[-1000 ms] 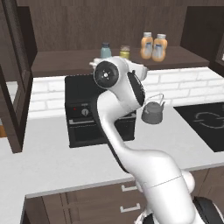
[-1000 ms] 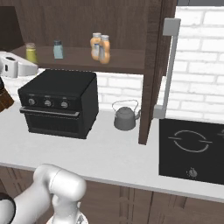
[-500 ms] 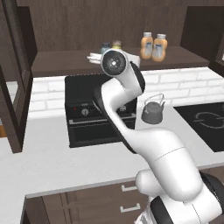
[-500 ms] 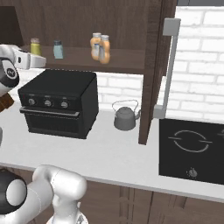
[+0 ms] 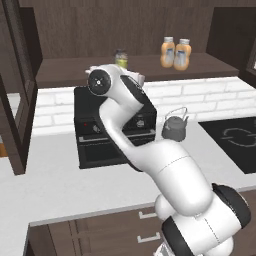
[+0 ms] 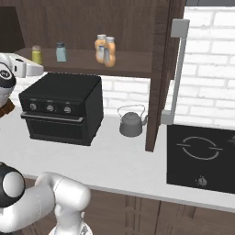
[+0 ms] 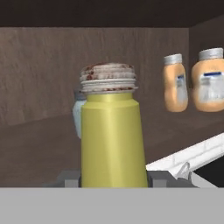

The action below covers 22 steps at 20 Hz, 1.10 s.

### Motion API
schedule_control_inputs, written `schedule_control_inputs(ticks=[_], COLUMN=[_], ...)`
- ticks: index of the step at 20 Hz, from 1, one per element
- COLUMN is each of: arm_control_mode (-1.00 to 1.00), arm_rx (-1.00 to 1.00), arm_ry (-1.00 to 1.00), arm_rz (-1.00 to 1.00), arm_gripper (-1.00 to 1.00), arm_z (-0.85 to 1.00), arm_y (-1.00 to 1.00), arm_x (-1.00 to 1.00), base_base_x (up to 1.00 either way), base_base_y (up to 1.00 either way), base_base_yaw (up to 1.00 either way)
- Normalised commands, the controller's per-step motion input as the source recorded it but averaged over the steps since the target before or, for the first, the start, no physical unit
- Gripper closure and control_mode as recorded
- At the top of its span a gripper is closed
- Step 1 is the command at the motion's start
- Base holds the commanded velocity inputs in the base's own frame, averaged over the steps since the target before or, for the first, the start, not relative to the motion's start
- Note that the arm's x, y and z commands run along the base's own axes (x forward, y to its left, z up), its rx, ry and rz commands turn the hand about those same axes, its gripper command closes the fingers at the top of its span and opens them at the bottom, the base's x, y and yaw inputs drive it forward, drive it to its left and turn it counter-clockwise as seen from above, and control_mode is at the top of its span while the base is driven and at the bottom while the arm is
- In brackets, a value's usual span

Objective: Put the shaker and condiment bottle from the counter next to their counterparts in the cabinet.

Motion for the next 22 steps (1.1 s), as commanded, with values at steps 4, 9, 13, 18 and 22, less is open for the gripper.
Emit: schedule_control_inputs(ticks=[4,9,13,18,22], arm_control_mode=[-1.0,-1.0,-1.0,-1.0,-1.0], arm_rx=[0.0,0.0,0.0,0.0,0.0], arm_ry=[0.01,0.05,0.06,0.08,0.05], arm_rz=[-0.08,-0.01,0.0,0.0,0.0], arm_gripper=[1.0,1.0,1.0,1.0,1.0], arm_z=[0.0,0.0,0.0,0.0,0.0], arm_y=[0.13,-0.01,0.0,-0.02,0.0], arm_x=[0.4,0.17,0.15,0.18,0.28], base_base_x=[0.0,0.0,0.0,0.0,0.0], base_base_y=[0.0,0.0,0.0,0.0,0.0], base_base_yaw=[0.0,0.0,0.0,0.0,0.0])
